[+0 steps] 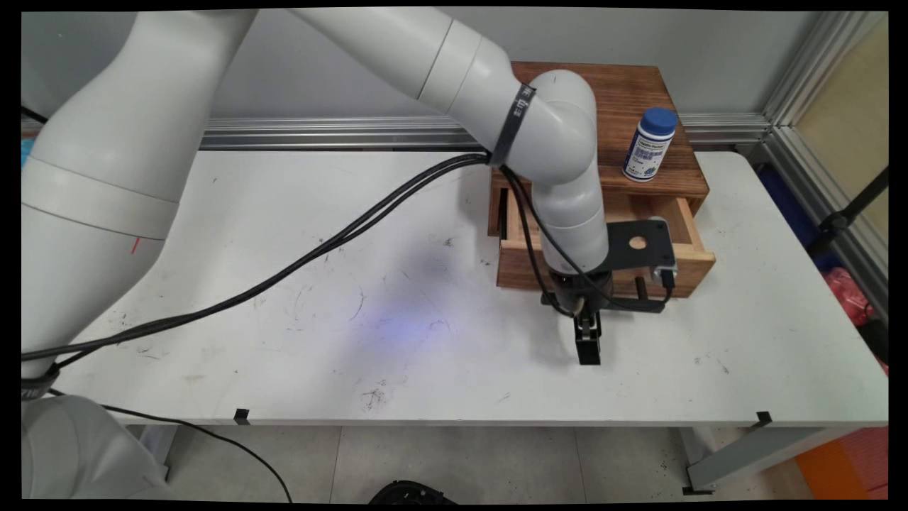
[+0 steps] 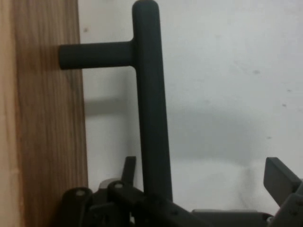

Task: Open the drawer

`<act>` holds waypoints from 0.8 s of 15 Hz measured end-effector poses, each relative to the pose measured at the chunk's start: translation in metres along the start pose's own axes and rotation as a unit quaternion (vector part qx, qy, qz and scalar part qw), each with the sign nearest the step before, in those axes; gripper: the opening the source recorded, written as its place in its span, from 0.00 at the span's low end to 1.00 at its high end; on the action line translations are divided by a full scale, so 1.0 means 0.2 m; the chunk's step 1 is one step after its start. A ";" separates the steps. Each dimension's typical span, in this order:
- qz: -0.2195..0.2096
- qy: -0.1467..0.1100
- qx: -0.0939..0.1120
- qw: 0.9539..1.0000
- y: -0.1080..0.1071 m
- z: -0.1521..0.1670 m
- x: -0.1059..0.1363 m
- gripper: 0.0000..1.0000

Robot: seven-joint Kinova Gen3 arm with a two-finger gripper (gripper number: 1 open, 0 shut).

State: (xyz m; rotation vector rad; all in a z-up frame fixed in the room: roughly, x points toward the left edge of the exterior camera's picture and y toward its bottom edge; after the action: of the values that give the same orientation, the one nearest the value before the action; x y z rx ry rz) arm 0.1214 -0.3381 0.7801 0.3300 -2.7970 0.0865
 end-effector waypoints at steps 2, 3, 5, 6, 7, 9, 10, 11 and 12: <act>0.003 0.001 -0.005 1.000 0.05 -0.01 0.00 1.00; 0.004 0.002 -0.007 1.000 0.07 -0.01 0.00 1.00; 0.006 0.003 -0.010 1.000 0.10 -0.02 0.01 1.00; 0.006 0.003 -0.011 1.000 0.12 -0.02 0.01 1.00; 0.006 0.004 -0.013 1.000 0.15 -0.03 0.01 1.00; 0.007 0.006 -0.016 1.000 0.19 -0.03 0.01 1.00; 0.007 0.007 -0.018 1.000 0.21 -0.04 0.01 1.00; 0.008 0.008 -0.019 1.000 0.23 -0.04 0.02 1.00; 0.008 0.008 -0.020 1.000 0.25 -0.04 0.02 1.00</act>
State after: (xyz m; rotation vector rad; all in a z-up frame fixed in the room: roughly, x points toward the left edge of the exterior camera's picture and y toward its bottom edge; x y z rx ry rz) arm 0.1092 -0.2903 0.7878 0.2957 -2.7814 0.0366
